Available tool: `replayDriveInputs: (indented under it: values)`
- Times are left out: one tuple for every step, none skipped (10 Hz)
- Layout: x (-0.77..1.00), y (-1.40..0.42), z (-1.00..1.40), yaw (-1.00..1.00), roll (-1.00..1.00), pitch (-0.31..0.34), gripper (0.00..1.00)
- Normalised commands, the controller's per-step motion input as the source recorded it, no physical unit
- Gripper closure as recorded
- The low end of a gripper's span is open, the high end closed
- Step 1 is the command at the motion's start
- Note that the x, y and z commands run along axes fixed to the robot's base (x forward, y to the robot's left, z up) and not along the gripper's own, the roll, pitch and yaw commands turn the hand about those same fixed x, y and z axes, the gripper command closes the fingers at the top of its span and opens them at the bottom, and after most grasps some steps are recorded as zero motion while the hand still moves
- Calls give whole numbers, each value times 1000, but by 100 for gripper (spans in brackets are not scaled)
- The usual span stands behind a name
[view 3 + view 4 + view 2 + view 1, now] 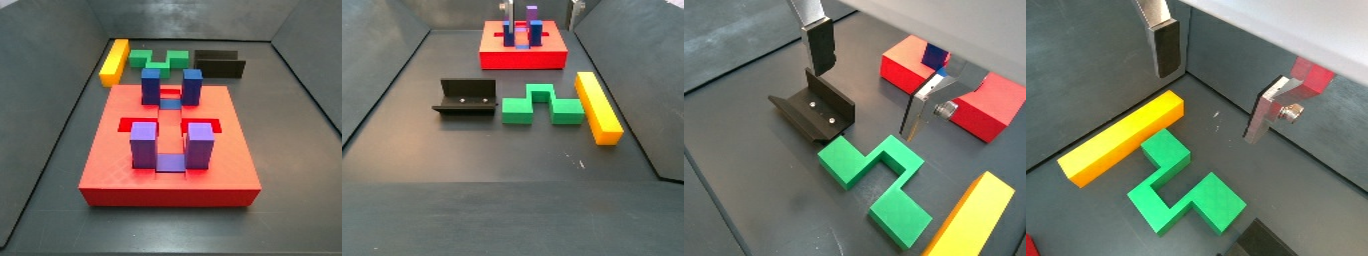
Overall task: Pick up the yellow object. Move up. Move to above the board. Insert the yellow object.
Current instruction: Pick up the yellow object.
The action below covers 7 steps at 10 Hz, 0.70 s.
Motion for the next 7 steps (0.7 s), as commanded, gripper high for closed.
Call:
replayDriveInputs:
  values:
    - [0, -346, -329, 9, 121, 26, 0]
    - [-111, -883, -683, 0, 260, 106, 0]
    - [-511, -414, -734, 0, 0, 0, 0]
    - [-691, -263, -769, 0, -43, 0, 0]
    - [-960, -169, -734, 0, -9, -57, 0]
    - [-1000, 0, -531, 0, -10, -169, 0]
    - [-1000, 11, -346, 0, -27, -234, 0]
